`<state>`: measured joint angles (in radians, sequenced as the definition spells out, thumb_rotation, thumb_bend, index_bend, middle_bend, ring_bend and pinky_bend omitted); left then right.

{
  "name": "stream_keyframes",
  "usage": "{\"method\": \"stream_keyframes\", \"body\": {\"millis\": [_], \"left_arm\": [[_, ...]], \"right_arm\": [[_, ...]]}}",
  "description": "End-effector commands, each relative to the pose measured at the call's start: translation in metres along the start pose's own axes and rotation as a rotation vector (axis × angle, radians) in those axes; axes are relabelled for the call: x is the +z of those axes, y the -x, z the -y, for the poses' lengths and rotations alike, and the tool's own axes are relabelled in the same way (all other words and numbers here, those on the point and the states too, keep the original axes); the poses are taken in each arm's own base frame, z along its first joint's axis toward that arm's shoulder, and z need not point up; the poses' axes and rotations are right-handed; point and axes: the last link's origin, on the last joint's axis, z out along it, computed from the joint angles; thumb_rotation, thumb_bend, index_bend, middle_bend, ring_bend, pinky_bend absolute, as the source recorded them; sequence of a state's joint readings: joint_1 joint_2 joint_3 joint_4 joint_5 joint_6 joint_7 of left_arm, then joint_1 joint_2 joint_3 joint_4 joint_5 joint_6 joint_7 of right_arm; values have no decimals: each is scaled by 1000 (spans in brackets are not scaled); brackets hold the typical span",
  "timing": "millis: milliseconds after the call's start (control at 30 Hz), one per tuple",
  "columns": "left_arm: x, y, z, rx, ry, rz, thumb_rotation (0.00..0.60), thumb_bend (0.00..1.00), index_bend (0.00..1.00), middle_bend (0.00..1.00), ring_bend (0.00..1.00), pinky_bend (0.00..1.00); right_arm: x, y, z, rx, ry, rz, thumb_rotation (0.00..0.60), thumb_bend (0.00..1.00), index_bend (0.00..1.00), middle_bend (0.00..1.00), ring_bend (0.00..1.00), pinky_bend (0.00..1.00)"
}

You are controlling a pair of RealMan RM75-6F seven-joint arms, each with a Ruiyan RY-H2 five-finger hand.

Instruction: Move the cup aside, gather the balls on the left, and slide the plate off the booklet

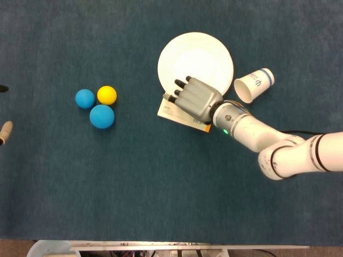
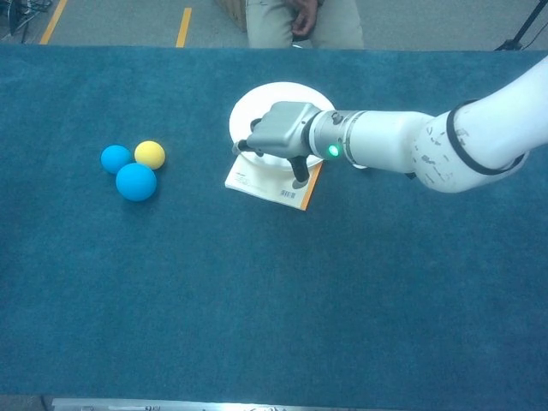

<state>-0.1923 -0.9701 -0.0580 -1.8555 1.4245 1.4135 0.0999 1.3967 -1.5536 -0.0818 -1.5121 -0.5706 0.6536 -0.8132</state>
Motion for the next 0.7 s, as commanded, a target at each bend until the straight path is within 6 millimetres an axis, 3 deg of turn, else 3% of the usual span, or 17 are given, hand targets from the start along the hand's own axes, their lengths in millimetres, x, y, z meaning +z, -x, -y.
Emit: {"method": "stream_keyframes", "body": {"millis": [33,700], "left_arm": [[0,0,-1,0,3,-1,600,279,261,160,74,89],[1,4,-5,-4,23,6,600,279,261,158,74,89]], "right_arm": [[-3,5,-4,-7,10,18,600,172,92,280,79,216],[-37,49,-41,18,73,126,600,172,83,286,80,220]]}}
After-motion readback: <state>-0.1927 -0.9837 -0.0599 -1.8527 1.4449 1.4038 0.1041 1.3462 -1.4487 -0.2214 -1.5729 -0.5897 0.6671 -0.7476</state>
